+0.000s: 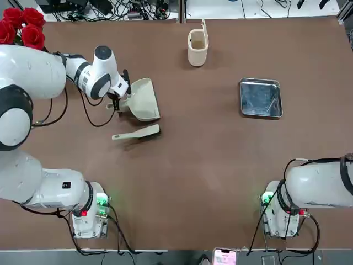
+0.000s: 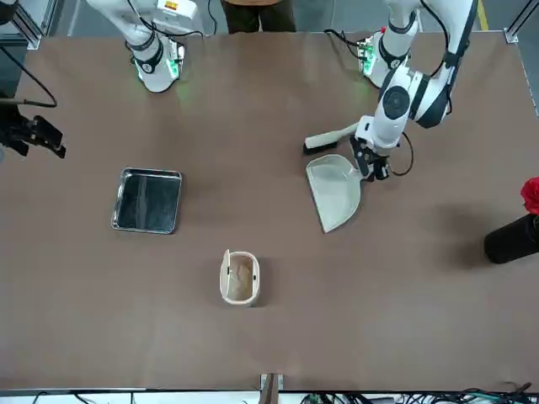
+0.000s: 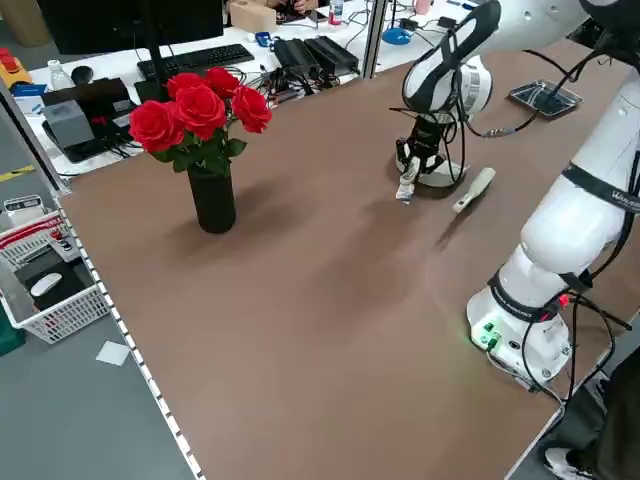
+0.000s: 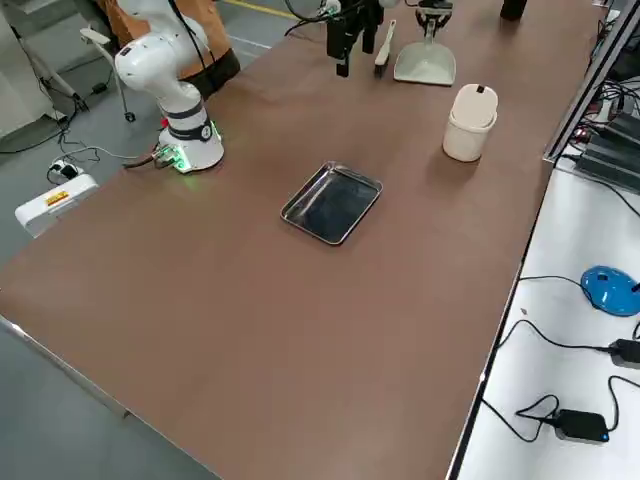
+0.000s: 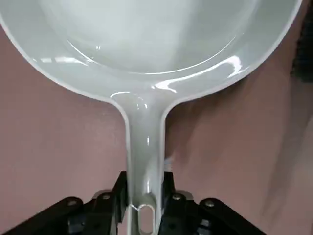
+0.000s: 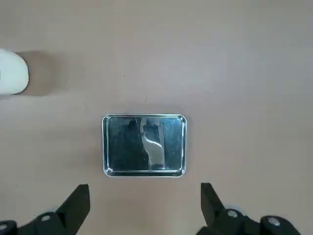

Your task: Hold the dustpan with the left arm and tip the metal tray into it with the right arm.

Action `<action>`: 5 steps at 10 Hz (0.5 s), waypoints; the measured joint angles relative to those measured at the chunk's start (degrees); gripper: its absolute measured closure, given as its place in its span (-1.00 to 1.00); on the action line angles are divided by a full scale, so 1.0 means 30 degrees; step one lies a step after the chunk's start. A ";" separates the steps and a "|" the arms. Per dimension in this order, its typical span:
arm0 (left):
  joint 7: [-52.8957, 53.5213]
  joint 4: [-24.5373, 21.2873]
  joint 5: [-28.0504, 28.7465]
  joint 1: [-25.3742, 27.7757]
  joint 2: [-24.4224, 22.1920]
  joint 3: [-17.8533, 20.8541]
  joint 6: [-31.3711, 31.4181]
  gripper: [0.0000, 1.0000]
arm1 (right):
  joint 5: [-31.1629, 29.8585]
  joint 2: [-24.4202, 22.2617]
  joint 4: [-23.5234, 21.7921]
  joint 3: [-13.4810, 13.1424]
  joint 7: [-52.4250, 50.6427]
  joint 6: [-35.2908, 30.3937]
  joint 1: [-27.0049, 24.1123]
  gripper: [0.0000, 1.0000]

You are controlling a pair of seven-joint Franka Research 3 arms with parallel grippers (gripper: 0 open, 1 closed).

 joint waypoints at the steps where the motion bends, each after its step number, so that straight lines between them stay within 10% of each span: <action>1: -0.0001 0.0000 0.0000 -0.0001 -0.0016 -0.0007 0.0002 0.36 | 0.0000 0.0000 0.0000 -0.0001 0.0001 0.0030 0.0000 -1.00; 5: -0.0003 -0.0014 -0.0001 -0.0030 -0.0017 -0.0045 -0.0098 0.08 | 0.0000 0.0000 0.0000 -0.0001 0.0005 0.0076 -0.0001 -1.00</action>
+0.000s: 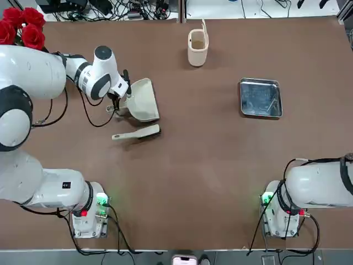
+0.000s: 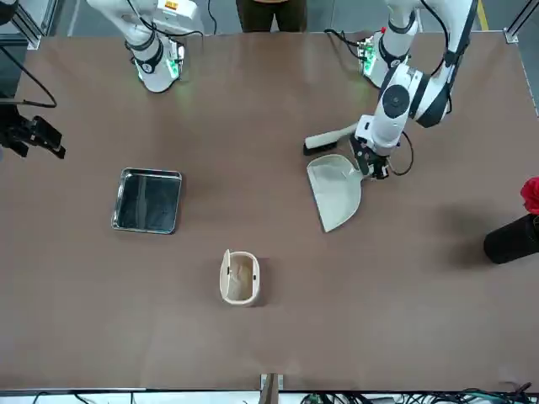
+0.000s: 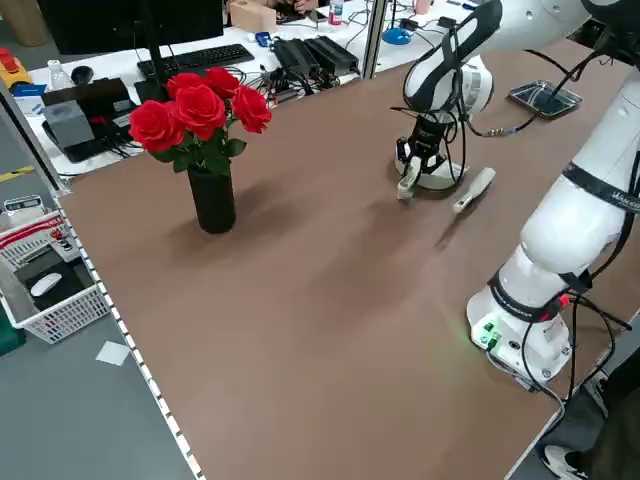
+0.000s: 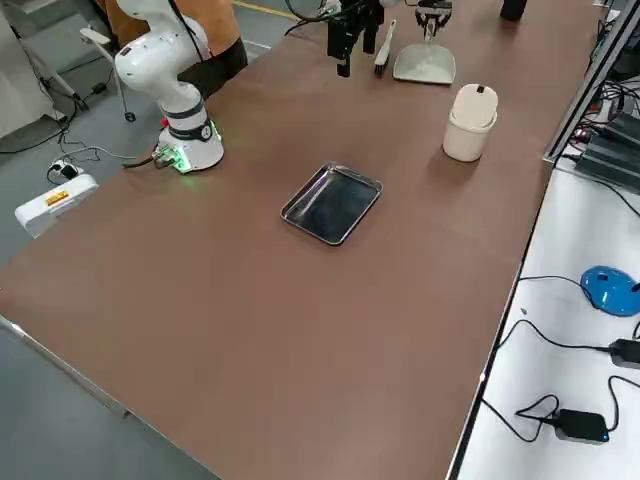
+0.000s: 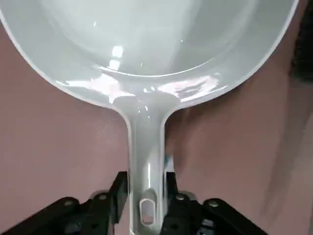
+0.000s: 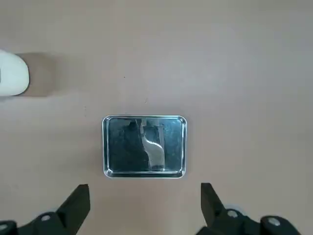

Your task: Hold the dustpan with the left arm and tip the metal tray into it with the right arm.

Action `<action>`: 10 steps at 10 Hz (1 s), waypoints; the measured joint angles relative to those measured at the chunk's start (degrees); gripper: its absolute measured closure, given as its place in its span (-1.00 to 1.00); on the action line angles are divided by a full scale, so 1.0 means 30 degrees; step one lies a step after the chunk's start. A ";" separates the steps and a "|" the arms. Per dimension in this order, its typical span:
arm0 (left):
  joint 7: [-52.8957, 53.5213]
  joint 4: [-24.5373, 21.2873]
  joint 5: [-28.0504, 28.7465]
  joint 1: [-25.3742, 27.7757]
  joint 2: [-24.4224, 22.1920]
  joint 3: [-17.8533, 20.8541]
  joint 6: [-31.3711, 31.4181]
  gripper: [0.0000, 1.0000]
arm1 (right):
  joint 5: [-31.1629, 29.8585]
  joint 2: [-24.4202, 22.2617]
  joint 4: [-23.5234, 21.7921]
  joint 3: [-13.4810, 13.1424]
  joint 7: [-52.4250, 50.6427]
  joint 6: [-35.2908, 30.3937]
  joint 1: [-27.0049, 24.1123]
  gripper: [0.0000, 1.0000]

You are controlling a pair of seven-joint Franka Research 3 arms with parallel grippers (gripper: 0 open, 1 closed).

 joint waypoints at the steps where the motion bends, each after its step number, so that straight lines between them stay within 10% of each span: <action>1: -0.0006 0.0033 0.0000 -0.0024 -0.0001 -0.0022 0.0014 -0.16 | 0.0000 0.0000 0.0000 0.0004 0.0000 -0.0004 0.0000 -1.00; 4: -0.0098 0.0889 -0.0009 -0.0140 -0.1322 -0.0206 0.0039 -0.97 | 0.0000 -0.0001 0.0000 0.0057 0.0000 -0.0098 0.0003 -1.00; 10: -0.6672 0.2720 -0.1512 -0.0271 -0.4977 0.1108 -0.3699 -0.98 | 0.0001 -0.0004 -0.0005 0.0164 0.0000 -0.0147 0.0264 -1.00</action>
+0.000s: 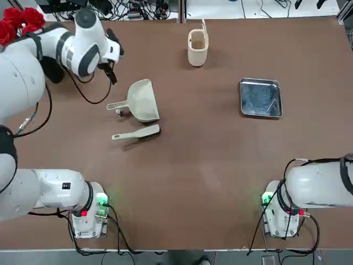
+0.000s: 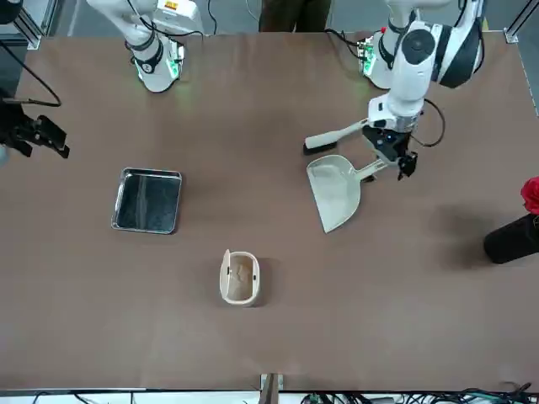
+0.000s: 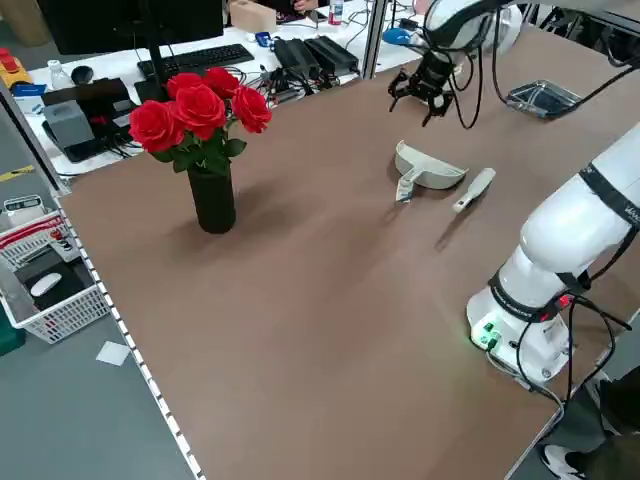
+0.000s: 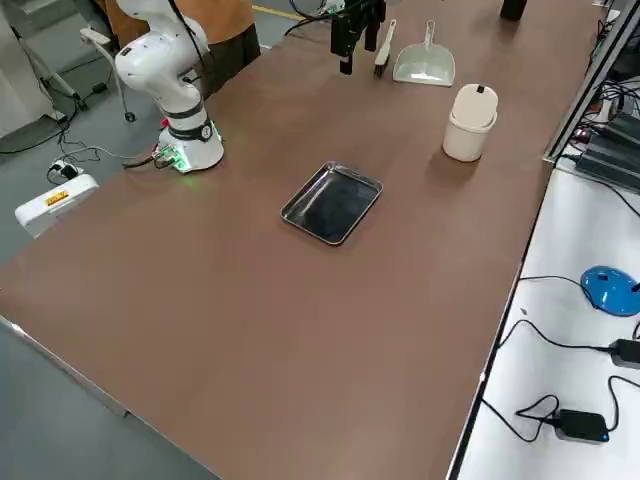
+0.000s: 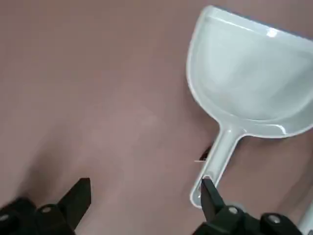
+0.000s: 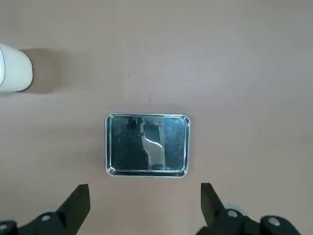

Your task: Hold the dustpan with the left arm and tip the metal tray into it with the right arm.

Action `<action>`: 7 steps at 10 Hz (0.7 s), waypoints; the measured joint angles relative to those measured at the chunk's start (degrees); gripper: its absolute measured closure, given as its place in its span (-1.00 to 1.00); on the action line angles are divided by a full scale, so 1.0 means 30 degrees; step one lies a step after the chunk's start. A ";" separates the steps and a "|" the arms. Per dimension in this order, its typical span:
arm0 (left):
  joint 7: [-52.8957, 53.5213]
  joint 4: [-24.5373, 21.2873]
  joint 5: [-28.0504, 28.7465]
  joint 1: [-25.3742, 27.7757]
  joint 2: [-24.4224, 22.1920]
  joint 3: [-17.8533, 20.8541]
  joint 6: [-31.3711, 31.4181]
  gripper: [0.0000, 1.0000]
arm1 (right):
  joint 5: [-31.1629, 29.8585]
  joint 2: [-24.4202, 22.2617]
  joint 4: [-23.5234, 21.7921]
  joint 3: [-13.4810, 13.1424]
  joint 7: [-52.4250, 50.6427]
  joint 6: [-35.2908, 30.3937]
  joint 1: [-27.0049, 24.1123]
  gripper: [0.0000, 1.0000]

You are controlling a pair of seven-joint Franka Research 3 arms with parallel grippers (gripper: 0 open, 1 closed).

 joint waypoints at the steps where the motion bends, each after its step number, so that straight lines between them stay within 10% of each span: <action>1: -0.1469 0.1107 -0.0520 0.0048 0.0000 0.0548 -0.1753 -0.98 | 0.0000 -0.0006 -0.0021 0.0002 0.0000 -0.0031 0.0060 -1.00; 7: -0.5068 1.3042 -0.2880 0.0164 0.1706 0.4122 -1.1332 -0.98 | -0.0001 -0.0391 -0.0315 -0.0002 0.0001 -0.0022 0.0322 -1.00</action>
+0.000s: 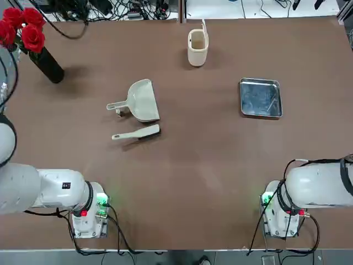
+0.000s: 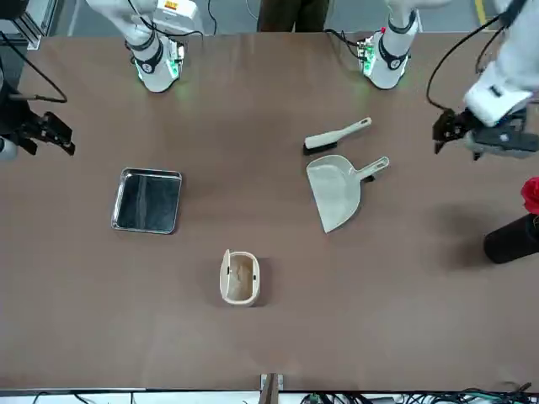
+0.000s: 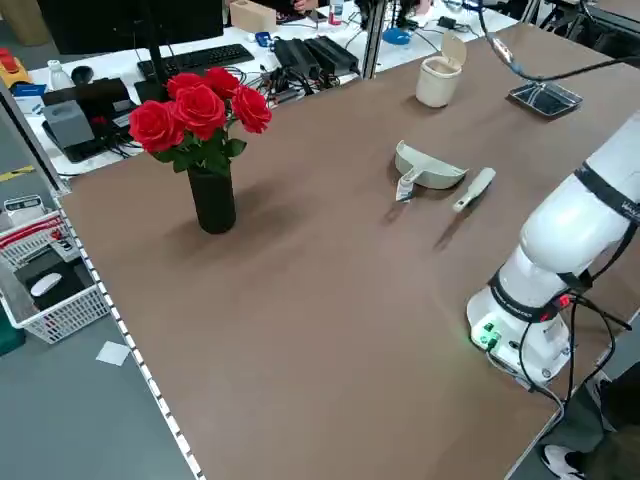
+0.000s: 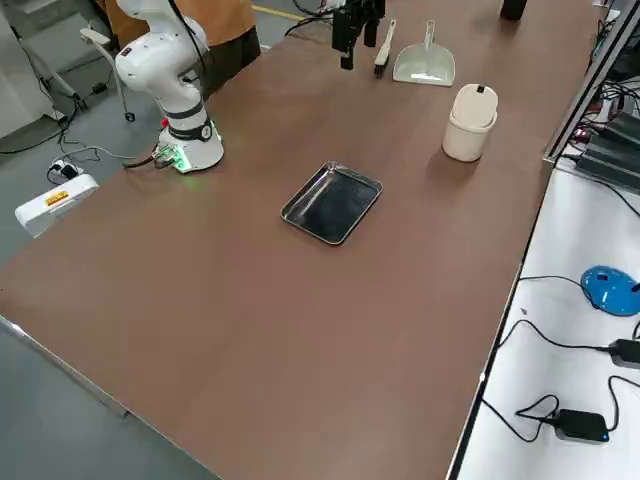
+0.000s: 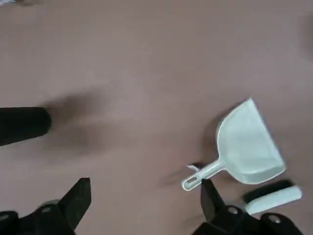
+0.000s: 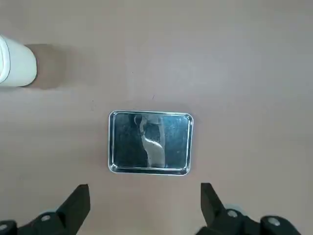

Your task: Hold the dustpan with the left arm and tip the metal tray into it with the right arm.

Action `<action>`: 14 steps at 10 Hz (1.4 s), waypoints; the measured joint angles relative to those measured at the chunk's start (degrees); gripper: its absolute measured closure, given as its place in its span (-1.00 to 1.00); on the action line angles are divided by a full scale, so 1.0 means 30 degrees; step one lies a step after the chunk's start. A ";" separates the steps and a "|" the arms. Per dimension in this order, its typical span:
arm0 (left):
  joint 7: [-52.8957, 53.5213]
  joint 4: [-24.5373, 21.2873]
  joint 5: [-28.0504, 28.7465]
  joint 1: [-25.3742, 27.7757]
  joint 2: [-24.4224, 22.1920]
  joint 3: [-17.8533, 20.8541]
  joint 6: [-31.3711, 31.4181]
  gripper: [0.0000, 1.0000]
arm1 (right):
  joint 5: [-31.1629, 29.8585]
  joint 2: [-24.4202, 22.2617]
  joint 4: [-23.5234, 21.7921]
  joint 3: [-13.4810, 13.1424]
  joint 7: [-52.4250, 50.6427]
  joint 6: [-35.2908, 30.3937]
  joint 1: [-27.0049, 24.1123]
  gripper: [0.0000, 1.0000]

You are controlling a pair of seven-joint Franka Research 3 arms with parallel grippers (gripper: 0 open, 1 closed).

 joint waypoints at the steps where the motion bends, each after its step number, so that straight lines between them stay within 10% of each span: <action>1: 0.0000 0.1140 -0.0012 0.0214 0.0034 0.0211 -0.0957 -0.98 | 0.0000 -0.0168 -0.0101 -0.0013 0.0007 0.0000 0.0000 -1.00; 8: 0.0000 0.7124 -0.0351 0.1616 0.2415 -0.0490 -0.5211 -0.96 | -0.0001 -0.1450 -0.2907 -0.0219 -0.0540 0.1674 -0.0017 -1.00; 14: -0.0369 0.4143 -0.0955 0.2845 0.0776 -0.1534 -0.3980 -0.90 | -0.0001 -0.2090 -0.3472 -0.0492 -0.1715 0.1247 -0.0087 -1.00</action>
